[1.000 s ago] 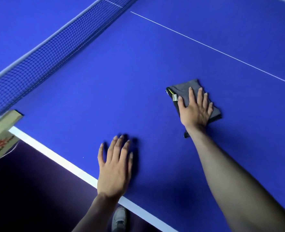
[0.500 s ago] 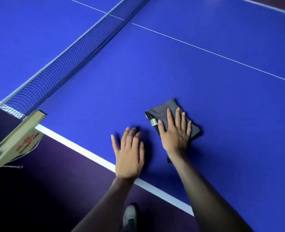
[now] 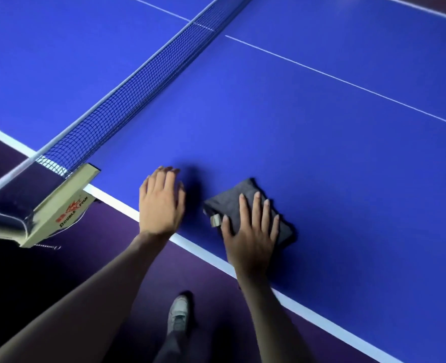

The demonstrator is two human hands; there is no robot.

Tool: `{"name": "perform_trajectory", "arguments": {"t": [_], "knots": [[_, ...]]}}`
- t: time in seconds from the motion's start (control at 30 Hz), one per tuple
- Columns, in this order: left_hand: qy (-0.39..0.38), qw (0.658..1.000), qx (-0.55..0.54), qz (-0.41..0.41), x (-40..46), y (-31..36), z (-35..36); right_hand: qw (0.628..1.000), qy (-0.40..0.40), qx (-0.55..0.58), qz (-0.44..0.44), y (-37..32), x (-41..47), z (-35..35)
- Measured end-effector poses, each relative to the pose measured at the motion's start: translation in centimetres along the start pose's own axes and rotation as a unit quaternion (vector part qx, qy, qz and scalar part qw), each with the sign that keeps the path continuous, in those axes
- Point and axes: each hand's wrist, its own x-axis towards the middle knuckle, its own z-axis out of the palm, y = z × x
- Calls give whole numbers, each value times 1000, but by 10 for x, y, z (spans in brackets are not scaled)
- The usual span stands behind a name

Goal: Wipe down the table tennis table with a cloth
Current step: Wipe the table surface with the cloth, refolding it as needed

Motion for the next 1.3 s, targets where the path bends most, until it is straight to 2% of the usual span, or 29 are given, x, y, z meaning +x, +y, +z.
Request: {"name": "perform_trajectory", "arguments": {"t": [0.17, 0.27, 0.5, 0.63, 0.73, 0.93, 1.1, 1.2, 1.3], "knots": [[-39, 998, 54, 21, 30, -57, 12, 999, -4, -32, 37, -9, 99, 29], [-44, 996, 82, -2, 36, -79, 16, 997, -14, -45, 62, -11, 154, 43], [-31, 998, 62, -6, 36, -88, 22, 995, -48, -38, 76, -18, 276, 65], [-39, 997, 58, -15, 39, -90, 25, 993, -63, -45, 91, -24, 305, 74], [-48, 997, 54, -16, 41, -91, 22, 993, -73, -36, 89, -31, 289, 74], [-26, 999, 31, -30, 41, -90, 22, 1000, -1, -19, 20, -78, 173, 71], [-93, 990, 86, -65, 35, -82, 12, 999, 38, 31, -21, -121, 34, 53], [-117, 984, 125, -39, 20, -88, -13, 999, 15, 33, -28, -141, -23, 40], [-124, 980, 153, -6, 15, -97, -37, 999, -13, 31, -11, -147, -44, 29]]}}
